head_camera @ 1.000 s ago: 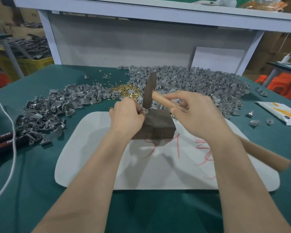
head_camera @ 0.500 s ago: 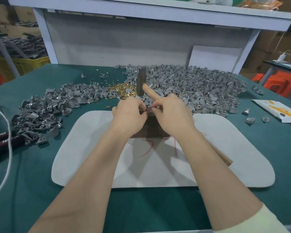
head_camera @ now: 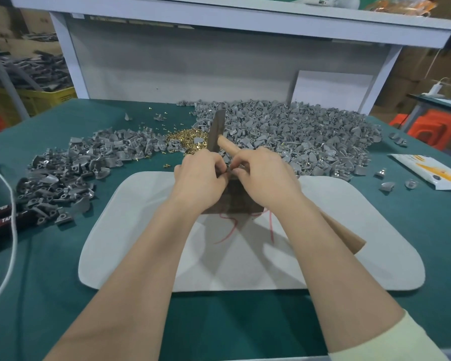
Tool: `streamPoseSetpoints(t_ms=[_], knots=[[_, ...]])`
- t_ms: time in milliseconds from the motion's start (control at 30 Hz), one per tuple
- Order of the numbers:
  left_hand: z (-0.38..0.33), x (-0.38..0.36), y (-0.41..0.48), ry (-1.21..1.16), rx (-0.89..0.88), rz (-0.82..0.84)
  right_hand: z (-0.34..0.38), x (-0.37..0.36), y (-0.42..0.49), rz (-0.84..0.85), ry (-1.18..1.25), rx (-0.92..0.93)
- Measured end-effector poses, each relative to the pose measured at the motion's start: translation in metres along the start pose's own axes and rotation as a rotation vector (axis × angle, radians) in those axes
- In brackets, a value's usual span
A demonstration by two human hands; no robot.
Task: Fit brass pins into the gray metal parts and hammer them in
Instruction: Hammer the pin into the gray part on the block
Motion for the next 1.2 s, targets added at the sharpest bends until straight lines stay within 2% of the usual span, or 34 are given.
streamPoseSetpoints(t_ms=[533,967,1200], knots=[[-0.0009,0.0004,-0.0007,0.018,-0.011,0.005,0.0005,-0.0025,0.0006,-0.025,0.015,0.044],[-0.001,-0.0005,-0.0003,0.022,-0.037,0.01,0.0014,0.0029,0.006,0.151,0.014,-0.048],[-0.0004,-0.0002,-0.0009,0.005,-0.026,0.004,0.0026,0.0016,0.003,0.105,0.009,-0.059]])
Point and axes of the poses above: each hand's wrist, its own y-axis towards the middle knuckle, its own x-axis out of the back of the hand, z = x × y, the point moved 4 cm from there along y, towards the middle knuckle, and after that the axes turned 5 degrees about z, right-handed, at the moved point
